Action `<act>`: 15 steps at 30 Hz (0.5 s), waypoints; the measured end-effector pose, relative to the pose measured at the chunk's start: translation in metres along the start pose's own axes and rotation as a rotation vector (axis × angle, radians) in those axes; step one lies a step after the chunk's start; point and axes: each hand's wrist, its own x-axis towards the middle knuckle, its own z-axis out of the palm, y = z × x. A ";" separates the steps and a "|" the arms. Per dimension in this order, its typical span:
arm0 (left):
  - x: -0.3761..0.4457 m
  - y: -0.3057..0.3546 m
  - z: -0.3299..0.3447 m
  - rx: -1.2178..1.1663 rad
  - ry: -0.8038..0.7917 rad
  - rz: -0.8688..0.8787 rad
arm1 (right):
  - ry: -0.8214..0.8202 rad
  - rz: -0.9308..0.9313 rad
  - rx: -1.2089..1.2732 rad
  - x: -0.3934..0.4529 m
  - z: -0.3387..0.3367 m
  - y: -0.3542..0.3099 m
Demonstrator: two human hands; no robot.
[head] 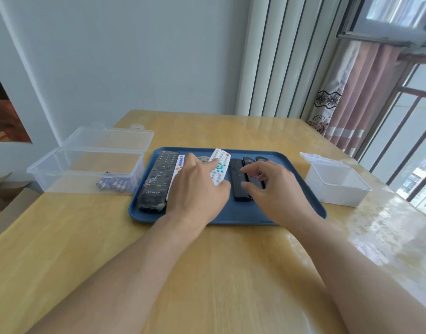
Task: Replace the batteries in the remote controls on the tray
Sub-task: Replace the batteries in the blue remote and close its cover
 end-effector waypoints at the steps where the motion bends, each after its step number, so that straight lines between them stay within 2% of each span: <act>1: -0.001 0.002 0.001 0.030 -0.004 0.022 | -0.018 -0.009 -0.031 0.000 0.001 0.000; 10: 0.001 0.012 0.015 0.129 -0.099 0.039 | -0.075 -0.005 -0.142 0.001 0.004 0.005; 15: 0.003 0.011 0.020 0.162 -0.134 0.043 | -0.168 -0.045 -0.152 0.001 0.005 0.007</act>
